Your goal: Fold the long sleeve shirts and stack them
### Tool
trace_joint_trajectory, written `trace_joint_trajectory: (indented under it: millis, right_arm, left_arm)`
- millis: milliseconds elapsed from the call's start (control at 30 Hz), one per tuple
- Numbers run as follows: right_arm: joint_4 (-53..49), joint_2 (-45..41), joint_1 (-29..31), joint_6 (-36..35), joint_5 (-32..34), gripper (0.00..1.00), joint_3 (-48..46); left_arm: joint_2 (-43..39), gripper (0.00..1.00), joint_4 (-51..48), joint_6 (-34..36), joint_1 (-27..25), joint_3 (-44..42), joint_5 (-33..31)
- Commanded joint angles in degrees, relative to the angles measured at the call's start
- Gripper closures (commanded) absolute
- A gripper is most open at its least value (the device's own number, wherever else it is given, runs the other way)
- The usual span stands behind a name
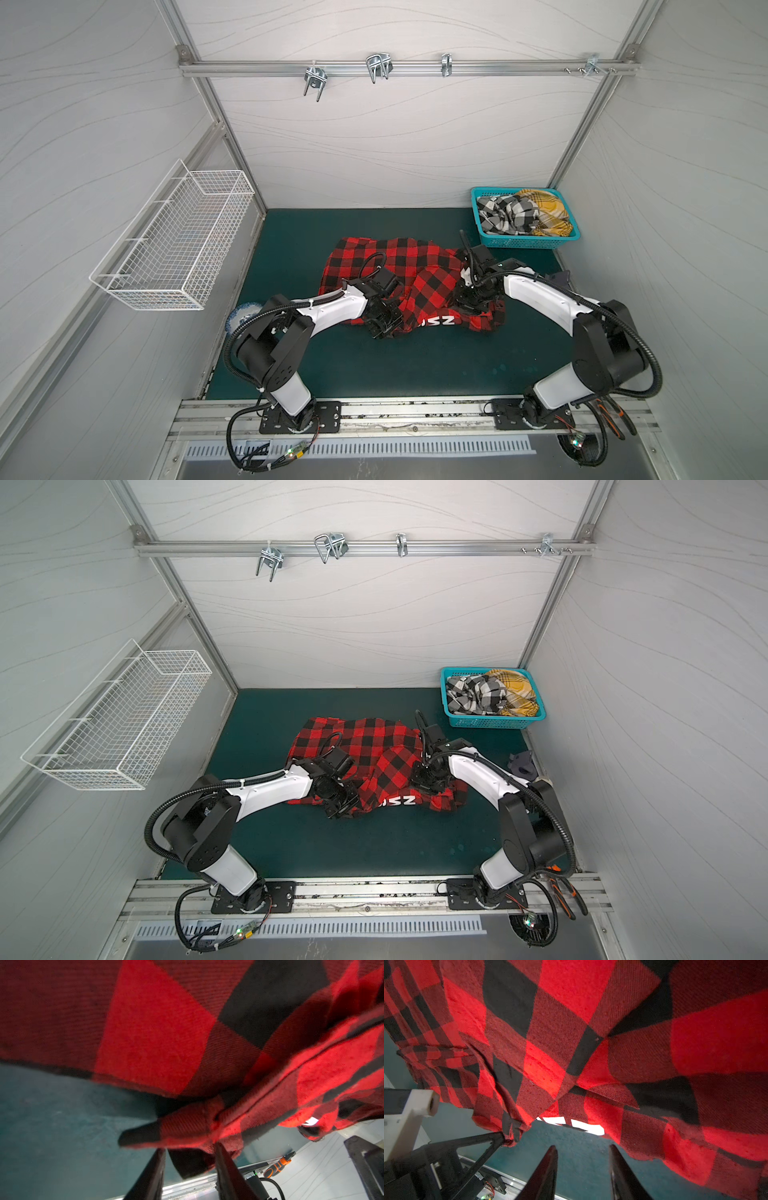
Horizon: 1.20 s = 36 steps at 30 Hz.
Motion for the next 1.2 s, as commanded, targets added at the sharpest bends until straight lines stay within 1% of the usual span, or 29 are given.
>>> trace_joint_trajectory:
  millis: [0,67,167,233,300,367,467,500,533,567,633,733,833,967,1033,1100,1167]
  right_arm:
    - [-0.3,-0.7,-0.3,-0.3,0.1,0.58,-0.2]
    - [-0.4,-0.9,-0.3,-0.2,0.1,0.58,-0.4]
    - [-0.7,-1.4,-0.4,-0.3,0.3,0.58,-0.4]
    - [-0.8,-1.6,-0.3,-0.2,0.6,0.58,-0.5]
    - [-1.1,-1.5,-0.3,-0.3,0.8,0.58,-0.4]
    - [-1.2,-1.6,-0.8,-0.3,0.7,0.58,-0.3]
    - [-1.3,-2.8,-1.8,-0.5,-0.7,0.56,-0.1]
    - [-1.2,-3.4,-2.2,-0.5,-1.4,0.50,0.0]
    - [-1.0,-4.0,-2.6,-0.2,-2.0,0.40,0.0]
    - [-0.8,-4.7,-2.7,0.2,-2.1,0.32,0.0]
    - [0.9,-5.5,-2.8,1.6,-3.5,0.19,-0.1]
    - [5.7,-4.3,-4.0,5.0,-10.2,0.10,-1.1]
    - [10.1,-1.6,-5.5,8.0,-13.6,0.07,-1.4]
    - [16.3,2.3,-8.1,13.1,-17.1,0.07,-3.5]
    - [18.3,3.7,-9.6,14.9,-17.2,0.06,-4.8]
    - [18.5,4.6,-10.8,15.1,-16.2,0.07,-5.2]
    - [18.2,5.4,-12.1,14.9,-15.5,0.12,-5.6]
  left_arm:
    - [1.8,0.71,0.5,-0.7,-0.1,2.2,-0.7]
    - [2.6,0.82,0.7,-0.2,-0.1,3.1,-0.4]
    - [3.3,0.91,-0.9,0.6,-0.2,4.5,-0.6]
    - [3.2,1.00,-1.8,1.4,-0.2,5.2,-0.7]
    - [2.8,1.00,-3.6,2.3,-0.2,5.8,-1.1]
    - [1.2,1.00,-7.3,5.0,0.0,7.6,-2.7]
    - [-2.8,1.00,-16.5,12.9,1.1,13.5,-8.5]
    - [-4.4,1.00,-19.1,15.7,2.2,15.5,-9.8]
    - [-6.0,1.00,-21.3,18.9,3.5,17.4,-10.3]
    - [-7.5,1.00,-22.4,21.6,4.8,18.6,-10.2]
    - [-10.6,1.00,-25.0,26.7,8.1,21.6,-10.6]
    - [-14.1,1.00,-27.6,33.1,12.1,25.1,-12.8]
    - [-15.8,1.00,-28.5,36.9,16.3,26.3,-11.1]
    - [-17.0,1.00,-28.5,38.3,20.5,26.2,-7.5]
    - [-17.8,1.00,-27.4,38.1,21.7,25.1,-6.0]
    - [-18.6,1.00,-25.8,38.0,22.4,23.4,-4.9]
    - [-19.1,1.00,-24.5,38.4,23.0,21.6,-4.8]
